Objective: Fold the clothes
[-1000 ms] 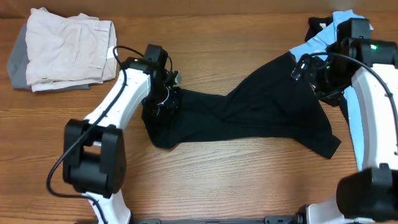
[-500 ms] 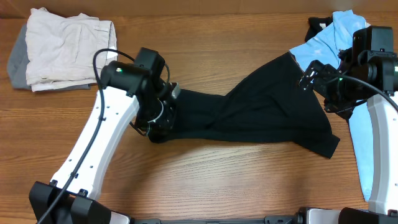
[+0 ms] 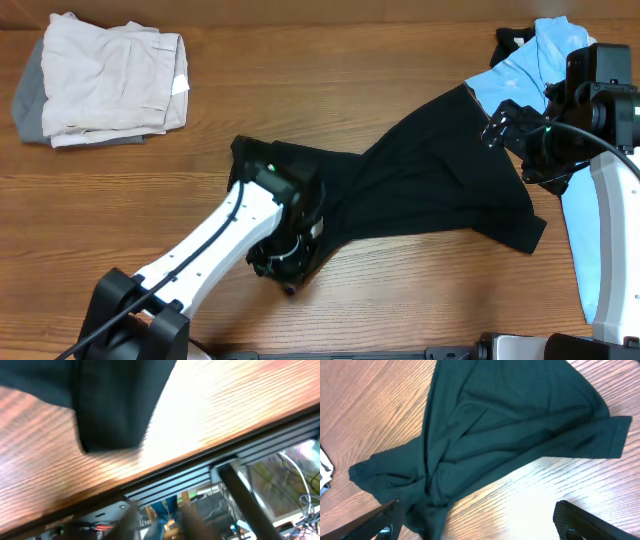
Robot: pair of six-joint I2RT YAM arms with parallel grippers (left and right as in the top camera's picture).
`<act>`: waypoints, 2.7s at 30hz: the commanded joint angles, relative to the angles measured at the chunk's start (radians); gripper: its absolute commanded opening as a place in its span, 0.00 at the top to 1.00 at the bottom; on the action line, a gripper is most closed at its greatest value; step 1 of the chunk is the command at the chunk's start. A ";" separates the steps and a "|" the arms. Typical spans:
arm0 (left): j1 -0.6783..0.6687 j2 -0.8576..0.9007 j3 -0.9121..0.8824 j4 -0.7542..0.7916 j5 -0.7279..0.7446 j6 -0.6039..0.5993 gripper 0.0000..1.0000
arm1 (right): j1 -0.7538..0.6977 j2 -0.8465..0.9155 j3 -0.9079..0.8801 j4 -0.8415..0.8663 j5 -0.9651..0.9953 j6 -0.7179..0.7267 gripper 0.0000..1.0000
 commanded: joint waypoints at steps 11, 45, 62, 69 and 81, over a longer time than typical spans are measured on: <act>0.119 0.001 -0.025 0.191 -0.033 -0.035 0.01 | 0.004 -0.014 0.014 0.017 0.021 0.003 0.00; 0.009 0.185 -0.026 0.772 -0.271 -0.891 0.23 | 0.004 -0.010 -0.107 0.096 0.047 -0.057 0.00; 0.009 0.225 -0.025 0.838 -0.299 -0.903 0.54 | 0.004 -0.010 -0.117 0.118 0.048 -0.057 0.00; 0.008 0.225 -0.025 0.835 -0.379 -0.861 0.32 | 0.004 -0.010 -0.117 0.119 0.047 -0.057 0.00; 0.016 0.225 -0.025 0.861 -0.422 -0.861 0.50 | 0.004 -0.010 -0.117 0.119 0.047 -0.069 0.00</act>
